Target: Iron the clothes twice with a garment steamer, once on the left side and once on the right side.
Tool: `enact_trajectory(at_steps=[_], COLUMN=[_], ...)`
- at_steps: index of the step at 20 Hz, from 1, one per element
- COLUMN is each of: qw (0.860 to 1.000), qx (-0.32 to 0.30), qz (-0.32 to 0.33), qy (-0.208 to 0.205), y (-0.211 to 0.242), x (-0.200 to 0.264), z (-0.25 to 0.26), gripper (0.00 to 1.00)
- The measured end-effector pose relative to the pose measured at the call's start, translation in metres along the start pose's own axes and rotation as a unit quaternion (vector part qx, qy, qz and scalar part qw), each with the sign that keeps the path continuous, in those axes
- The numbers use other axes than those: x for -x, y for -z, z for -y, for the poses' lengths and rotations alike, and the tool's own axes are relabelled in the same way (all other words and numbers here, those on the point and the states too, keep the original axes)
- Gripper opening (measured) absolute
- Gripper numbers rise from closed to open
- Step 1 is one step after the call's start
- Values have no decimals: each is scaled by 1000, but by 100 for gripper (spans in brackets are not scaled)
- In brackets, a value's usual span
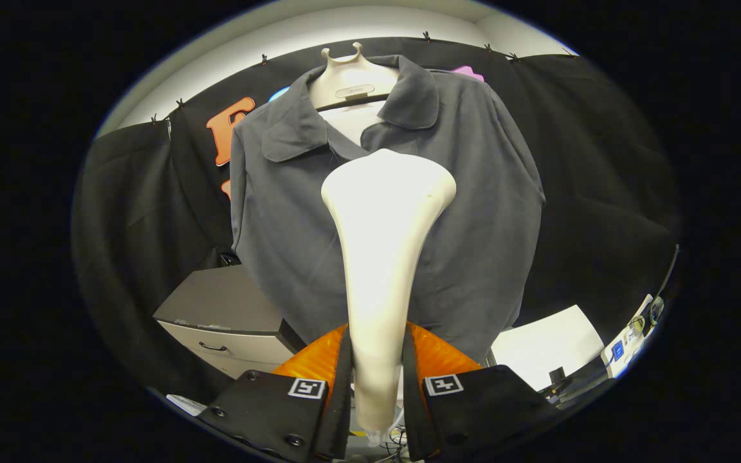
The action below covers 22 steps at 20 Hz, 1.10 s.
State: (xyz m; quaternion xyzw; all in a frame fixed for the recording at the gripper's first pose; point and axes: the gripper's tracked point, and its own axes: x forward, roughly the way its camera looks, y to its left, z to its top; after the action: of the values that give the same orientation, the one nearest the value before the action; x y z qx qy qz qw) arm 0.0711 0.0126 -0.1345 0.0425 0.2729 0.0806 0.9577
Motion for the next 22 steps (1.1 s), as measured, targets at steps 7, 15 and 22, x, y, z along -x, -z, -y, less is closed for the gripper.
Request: enact_trajectory(at_steps=[7, 15, 22], qw=[1000, 999, 1000], qx=[7, 8, -1], qz=[18, 32, 4], qy=[5, 7, -1], y=[-33, -52, -22], x=[-5, -20, -39], z=[35, 66, 90], gripper=[42, 42, 42])
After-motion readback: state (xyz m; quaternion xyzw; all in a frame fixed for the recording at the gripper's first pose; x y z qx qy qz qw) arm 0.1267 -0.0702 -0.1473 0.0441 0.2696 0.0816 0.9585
